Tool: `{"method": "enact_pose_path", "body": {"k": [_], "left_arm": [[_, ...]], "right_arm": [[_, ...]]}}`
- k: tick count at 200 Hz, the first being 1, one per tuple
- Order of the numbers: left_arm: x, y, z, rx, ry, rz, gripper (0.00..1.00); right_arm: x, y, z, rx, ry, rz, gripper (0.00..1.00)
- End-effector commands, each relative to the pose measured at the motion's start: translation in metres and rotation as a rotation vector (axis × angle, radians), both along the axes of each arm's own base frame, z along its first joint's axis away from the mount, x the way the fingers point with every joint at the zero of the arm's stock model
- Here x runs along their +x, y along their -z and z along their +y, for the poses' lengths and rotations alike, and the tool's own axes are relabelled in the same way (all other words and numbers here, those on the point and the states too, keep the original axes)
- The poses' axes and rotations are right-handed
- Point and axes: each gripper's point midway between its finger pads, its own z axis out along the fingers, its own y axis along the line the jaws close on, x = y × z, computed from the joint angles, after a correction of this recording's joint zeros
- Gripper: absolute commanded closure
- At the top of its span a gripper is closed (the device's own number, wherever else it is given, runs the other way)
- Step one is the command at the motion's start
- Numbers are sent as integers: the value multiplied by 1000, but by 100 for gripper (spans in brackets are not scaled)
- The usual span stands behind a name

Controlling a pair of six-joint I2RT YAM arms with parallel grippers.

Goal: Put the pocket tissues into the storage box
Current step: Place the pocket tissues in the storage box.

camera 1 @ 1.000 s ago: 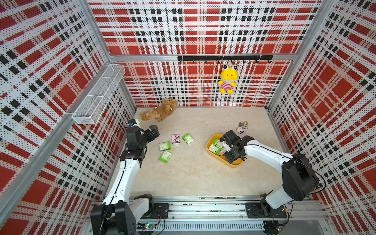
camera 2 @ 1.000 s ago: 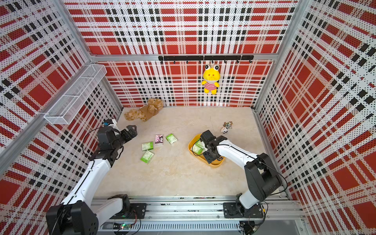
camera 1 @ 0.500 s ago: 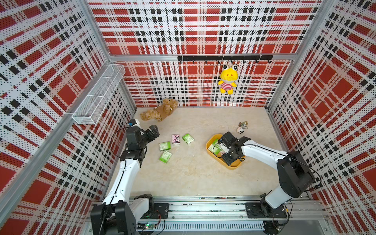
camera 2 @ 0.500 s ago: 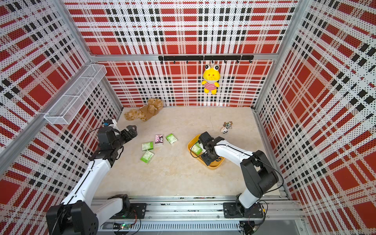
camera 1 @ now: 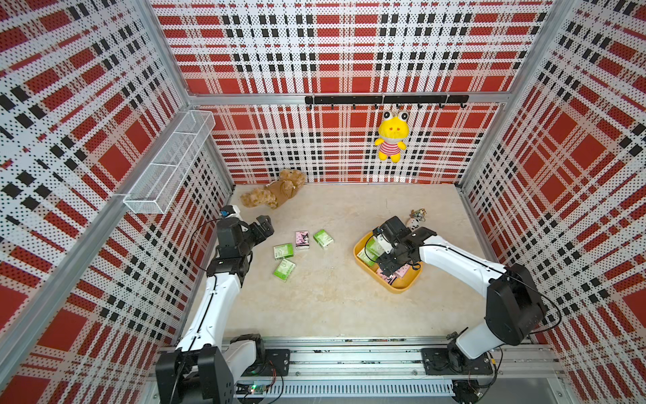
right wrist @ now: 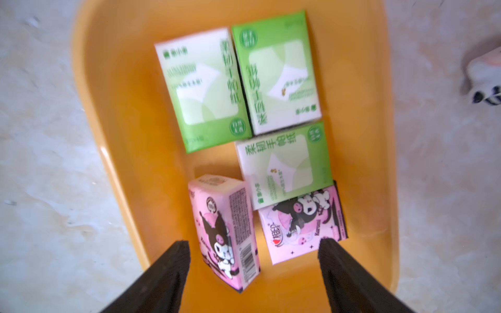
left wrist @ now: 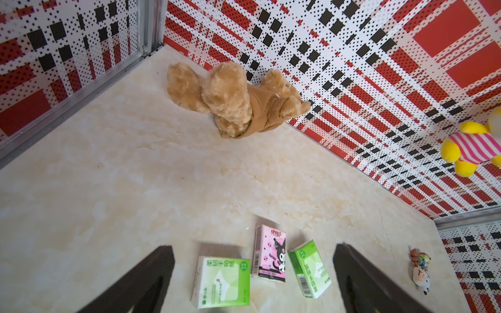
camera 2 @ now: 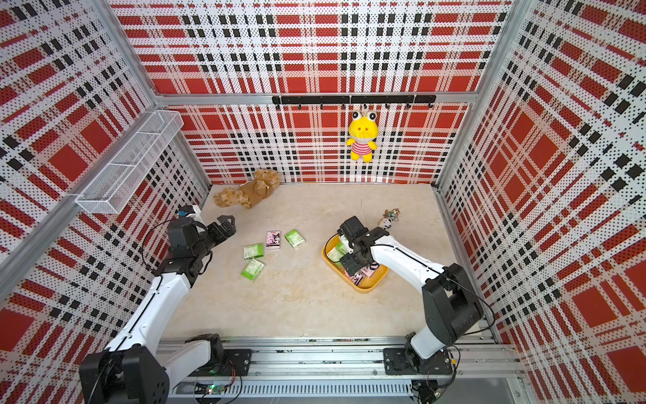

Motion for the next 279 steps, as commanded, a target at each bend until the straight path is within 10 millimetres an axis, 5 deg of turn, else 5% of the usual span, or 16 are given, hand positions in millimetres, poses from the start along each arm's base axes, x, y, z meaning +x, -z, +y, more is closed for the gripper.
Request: {"method": "enact_pose_path", "body": {"k": [1, 48, 94, 143, 230, 252, 279], "left_arm": [[3, -7, 1, 14, 6, -25, 1], [1, -8, 1, 13, 5, -29, 1], [0, -6, 1, 12, 4, -26, 1], [0, -8, -1, 10, 5, -30, 1], [-2, -6, -1, 15, 3, -26, 1], [-3, -6, 0, 17, 3, -27, 1], [-3, -7, 1, 22, -2, -28, 1]], "right_arm": [[7, -25, -1, 82, 52, -32, 17], [3, -19, -9, 141, 137, 24, 20], [-32, -18, 36, 436, 71, 200, 20], [-41, 18, 34, 409, 101, 292, 22], [-40, 46, 35, 389, 135, 344, 20], [-31, 31, 39, 409, 123, 294, 20], [-5, -19, 48, 407, 93, 134, 18]]}}
